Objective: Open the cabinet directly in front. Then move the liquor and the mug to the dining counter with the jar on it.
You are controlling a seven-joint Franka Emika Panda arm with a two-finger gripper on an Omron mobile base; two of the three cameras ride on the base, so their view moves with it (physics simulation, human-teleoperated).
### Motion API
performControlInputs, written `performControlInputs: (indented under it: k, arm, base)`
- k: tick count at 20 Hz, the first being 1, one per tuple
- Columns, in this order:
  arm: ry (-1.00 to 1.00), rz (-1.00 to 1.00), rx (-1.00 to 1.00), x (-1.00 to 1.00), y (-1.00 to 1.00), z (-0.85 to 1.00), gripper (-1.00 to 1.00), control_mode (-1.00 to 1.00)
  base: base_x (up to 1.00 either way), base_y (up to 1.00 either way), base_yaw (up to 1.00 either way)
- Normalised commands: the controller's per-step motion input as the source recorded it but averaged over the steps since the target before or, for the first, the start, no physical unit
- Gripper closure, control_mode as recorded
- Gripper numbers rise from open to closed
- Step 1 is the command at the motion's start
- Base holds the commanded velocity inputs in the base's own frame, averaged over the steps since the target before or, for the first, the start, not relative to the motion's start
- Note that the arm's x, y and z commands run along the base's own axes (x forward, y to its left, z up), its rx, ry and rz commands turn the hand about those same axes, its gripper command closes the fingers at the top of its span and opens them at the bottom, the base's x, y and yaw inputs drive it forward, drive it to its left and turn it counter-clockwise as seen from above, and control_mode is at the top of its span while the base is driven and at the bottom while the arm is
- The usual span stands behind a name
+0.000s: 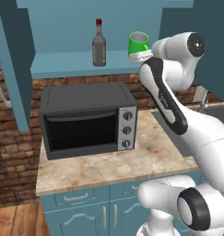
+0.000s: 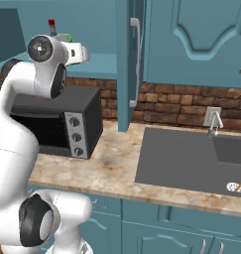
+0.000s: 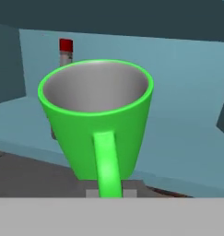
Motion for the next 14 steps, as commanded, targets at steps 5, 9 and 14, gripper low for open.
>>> performControlInputs:
  k: [5, 9, 14]
  arm:
    - [-0.14, 0.16, 0.00, -1.00, 0.00, 0.37, 1.00, -1.00]
    - [-0.05, 0.23, 0.00, -1.00, 0.00, 0.00, 1.00, -1.00]
    - [-0.01, 0.25, 0.00, -1.00, 0.00, -0.15, 1.00, -1.00]
  base:
    - [0.00, 0.00, 0.00]
    - [0.00, 0.00, 0.00]
    - [0.00, 0.00, 0.00]
